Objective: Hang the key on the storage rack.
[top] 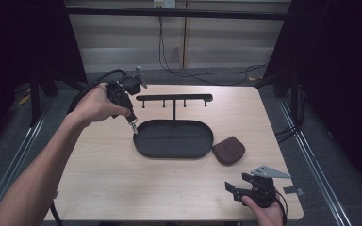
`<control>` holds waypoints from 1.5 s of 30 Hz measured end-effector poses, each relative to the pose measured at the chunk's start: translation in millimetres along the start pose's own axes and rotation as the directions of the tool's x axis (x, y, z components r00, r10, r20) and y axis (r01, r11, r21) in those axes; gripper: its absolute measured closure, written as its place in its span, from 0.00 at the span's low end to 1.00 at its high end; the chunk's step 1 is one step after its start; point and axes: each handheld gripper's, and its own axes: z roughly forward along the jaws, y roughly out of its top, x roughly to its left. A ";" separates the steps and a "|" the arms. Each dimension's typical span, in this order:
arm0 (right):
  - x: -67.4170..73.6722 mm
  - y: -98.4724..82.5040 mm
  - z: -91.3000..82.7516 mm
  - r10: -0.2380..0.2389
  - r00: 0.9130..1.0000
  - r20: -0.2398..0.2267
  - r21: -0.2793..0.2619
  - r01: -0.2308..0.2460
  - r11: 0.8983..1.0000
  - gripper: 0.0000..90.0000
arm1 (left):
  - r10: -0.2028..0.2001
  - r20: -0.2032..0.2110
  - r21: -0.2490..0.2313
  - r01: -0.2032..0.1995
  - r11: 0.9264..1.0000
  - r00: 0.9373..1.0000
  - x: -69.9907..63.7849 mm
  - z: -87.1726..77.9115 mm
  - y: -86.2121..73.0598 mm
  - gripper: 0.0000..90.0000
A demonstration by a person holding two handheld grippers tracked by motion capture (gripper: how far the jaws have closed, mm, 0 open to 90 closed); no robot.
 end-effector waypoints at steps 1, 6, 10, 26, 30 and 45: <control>-0.2 0.1 0.3 0.001 1.000 0.000 0.004 -0.001 1.000 0.22 | -0.018 0.000 -0.012 0.018 1.000 1.000 3.4 -1.3 2.4 0.99; 0.1 0.0 0.5 0.001 1.000 -0.001 0.004 -0.001 1.000 0.22 | -0.030 -0.005 0.031 0.030 0.999 1.000 7.5 2.9 10.6 0.99; 0.1 -0.1 0.0 0.001 1.000 0.000 0.002 -0.001 1.000 0.22 | -0.046 -0.005 0.030 0.046 0.998 0.999 11.2 1.8 20.6 0.99; -0.2 -0.1 0.8 -0.005 1.000 -0.012 0.008 0.005 1.000 0.22 | -0.118 -0.023 0.020 0.118 0.993 0.993 29.7 2.1 51.9 0.99; -0.4 -0.1 0.3 -0.003 1.000 -0.015 0.006 0.003 1.000 0.22 | -0.116 -0.029 0.027 0.117 0.993 0.993 30.0 4.4 60.5 0.99; -0.2 -0.1 0.7 -0.012 1.000 -0.022 0.010 0.012 1.000 0.22 | -0.151 -0.032 0.007 0.151 0.988 0.988 36.5 2.2 68.3 0.99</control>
